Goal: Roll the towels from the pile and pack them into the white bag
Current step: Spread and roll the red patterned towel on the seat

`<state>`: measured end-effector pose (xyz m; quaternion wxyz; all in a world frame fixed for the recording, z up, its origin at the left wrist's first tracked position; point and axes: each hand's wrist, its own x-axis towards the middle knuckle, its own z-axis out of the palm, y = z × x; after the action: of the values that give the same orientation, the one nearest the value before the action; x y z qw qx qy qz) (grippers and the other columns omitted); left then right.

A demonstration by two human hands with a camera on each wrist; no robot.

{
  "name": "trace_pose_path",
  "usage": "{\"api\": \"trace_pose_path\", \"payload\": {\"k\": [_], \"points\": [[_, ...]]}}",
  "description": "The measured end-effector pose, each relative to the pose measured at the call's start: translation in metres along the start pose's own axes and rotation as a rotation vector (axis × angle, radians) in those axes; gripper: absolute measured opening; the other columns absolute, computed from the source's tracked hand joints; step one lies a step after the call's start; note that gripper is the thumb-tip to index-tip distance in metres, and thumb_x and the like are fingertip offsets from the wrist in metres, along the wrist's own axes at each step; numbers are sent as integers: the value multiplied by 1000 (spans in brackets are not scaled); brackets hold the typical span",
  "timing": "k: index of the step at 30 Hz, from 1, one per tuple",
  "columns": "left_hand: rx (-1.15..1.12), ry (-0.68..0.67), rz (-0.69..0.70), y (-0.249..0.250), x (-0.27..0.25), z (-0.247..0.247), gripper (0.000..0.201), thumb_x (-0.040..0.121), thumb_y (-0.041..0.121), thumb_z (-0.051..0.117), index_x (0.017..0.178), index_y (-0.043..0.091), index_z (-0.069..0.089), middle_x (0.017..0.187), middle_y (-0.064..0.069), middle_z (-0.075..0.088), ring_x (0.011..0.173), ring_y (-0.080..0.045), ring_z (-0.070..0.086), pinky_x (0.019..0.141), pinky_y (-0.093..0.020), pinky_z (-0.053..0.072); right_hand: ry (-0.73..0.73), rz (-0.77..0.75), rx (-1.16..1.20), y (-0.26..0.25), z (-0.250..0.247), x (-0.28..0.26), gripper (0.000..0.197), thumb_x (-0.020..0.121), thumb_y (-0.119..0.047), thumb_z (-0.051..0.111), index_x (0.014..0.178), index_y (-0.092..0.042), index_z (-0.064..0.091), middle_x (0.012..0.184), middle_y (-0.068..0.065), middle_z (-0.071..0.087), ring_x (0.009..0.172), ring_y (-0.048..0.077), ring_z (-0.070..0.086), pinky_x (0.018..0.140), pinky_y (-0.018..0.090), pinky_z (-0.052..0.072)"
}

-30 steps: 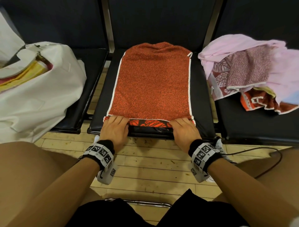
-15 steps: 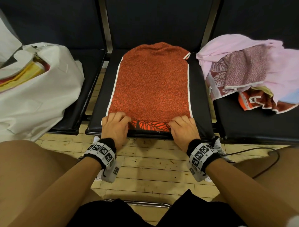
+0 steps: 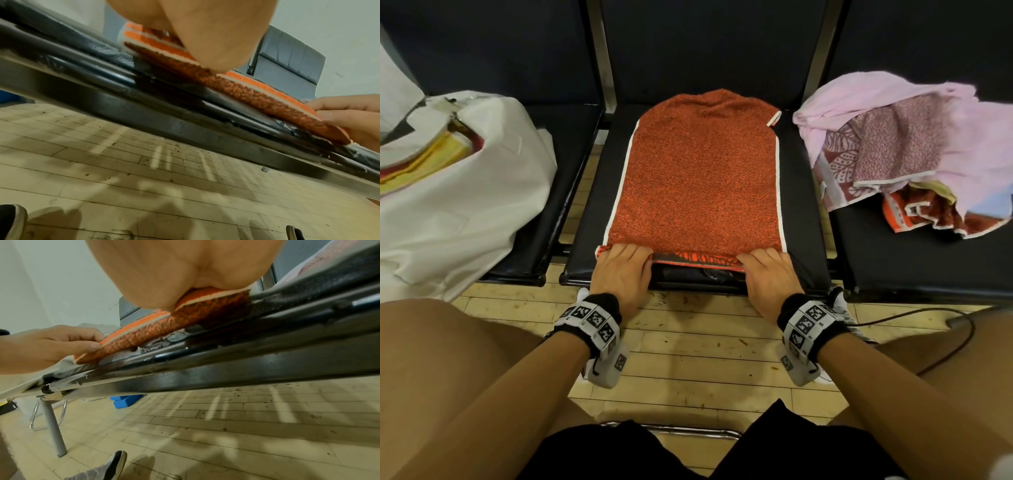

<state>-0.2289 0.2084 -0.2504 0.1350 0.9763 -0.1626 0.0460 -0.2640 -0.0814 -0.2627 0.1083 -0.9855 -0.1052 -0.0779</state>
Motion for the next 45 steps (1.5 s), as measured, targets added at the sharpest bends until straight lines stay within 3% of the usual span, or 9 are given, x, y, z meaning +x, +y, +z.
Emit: {"api": "trace_pose_path", "payload": {"k": [5,11,16,18,21,28,34,40,45], "points": [[54,-7,-5,1,0,3,40,94,35,30,104,18,65,91,0,68,87,-26,55,84,-42,35,-103,47,111,-4,-5,4,35,91,-12,42,121,-18,60,106,0,67,96,24,59,90,38,31],[-6,49,-39,1,1,7,21,88,30,49,102,23,63,95,2,62,89,-25,53,84,-42,33,144,-47,64,-4,-2,2,26,80,-4,67,100,-21,66,107,-3,61,97,20,52,83,36,31],[-7,117,38,2,3,9,19,83,8,66,97,20,68,103,0,61,98,-23,46,86,-41,32,142,-179,-72,-2,6,-1,29,75,1,68,100,-14,70,105,1,63,93,25,53,79,39,39],[-24,79,58,1,4,9,21,84,3,63,99,16,70,101,-4,66,93,-28,52,81,-43,40,107,-163,-86,-6,4,-3,26,80,-9,61,104,-15,68,107,1,63,95,25,54,81,39,38],[-53,32,48,2,2,10,27,91,22,48,107,13,68,105,-5,66,96,-29,54,84,-45,48,56,-104,-68,-8,1,-3,29,81,-19,64,110,-17,64,108,0,64,99,25,56,84,41,43],[-12,-18,53,0,0,11,42,92,35,38,116,14,64,115,-5,65,106,-29,55,87,-47,48,20,-57,-22,-2,4,2,32,82,-9,65,114,-15,66,104,0,67,96,25,58,86,40,44],[52,8,32,7,1,8,37,94,33,34,108,17,64,98,0,67,92,-26,54,82,-42,39,-59,20,34,-10,-11,5,45,87,-25,31,115,-16,66,98,1,65,86,25,60,81,40,44],[37,24,26,8,-1,10,27,91,33,43,102,20,63,90,1,68,83,-26,57,79,-42,39,65,13,123,-9,-10,2,22,88,-15,59,109,-18,63,106,2,59,86,26,58,77,41,49],[30,169,50,7,0,12,6,86,20,65,91,23,64,96,2,59,92,-22,46,83,-42,27,211,-186,-68,-4,5,-4,29,76,-2,66,99,-18,71,106,2,63,97,23,50,80,36,31]]}}
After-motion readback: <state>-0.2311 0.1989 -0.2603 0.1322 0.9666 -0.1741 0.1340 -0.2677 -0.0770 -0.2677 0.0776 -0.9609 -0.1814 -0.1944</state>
